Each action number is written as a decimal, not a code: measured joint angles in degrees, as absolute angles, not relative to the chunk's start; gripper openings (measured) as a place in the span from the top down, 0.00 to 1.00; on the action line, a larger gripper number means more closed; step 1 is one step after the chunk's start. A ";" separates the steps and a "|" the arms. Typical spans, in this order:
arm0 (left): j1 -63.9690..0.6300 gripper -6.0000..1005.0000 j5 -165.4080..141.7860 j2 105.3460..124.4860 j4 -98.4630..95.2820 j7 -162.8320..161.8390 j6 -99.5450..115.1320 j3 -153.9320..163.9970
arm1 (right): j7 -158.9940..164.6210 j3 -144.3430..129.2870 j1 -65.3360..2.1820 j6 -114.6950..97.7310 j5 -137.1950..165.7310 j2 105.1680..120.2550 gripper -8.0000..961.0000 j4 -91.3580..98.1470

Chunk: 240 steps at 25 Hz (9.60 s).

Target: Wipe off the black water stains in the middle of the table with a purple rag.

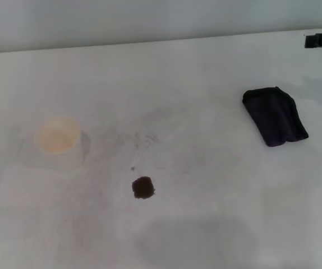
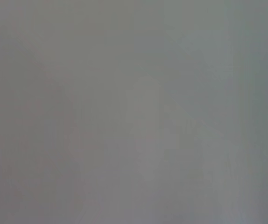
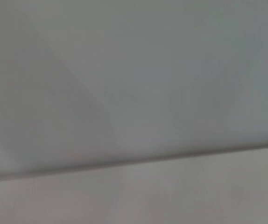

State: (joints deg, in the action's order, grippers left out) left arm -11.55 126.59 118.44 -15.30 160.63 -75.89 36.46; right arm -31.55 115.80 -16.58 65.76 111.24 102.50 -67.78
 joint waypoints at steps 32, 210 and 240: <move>-16.15 0.14 126.52 117.16 -16.86 160.31 -75.12 36.72 | -14.64 108.46 -40.11 78.88 159.80 114.66 0.21 -58.54; -21.71 0.14 125.68 118.35 -17.49 161.80 -70.63 36.49 | -14.70 98.53 -34.26 76.63 159.25 115.10 0.78 -63.89; -21.84 0.14 126.13 118.65 -17.37 161.80 -69.13 36.38 | -67.22 133.59 -21.91 63.83 114.62 114.79 0.58 -55.68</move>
State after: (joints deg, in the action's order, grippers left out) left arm -21.84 126.13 118.65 -17.37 161.80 -69.13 36.38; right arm -67.22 133.59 -21.91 63.83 114.62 114.79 -55.68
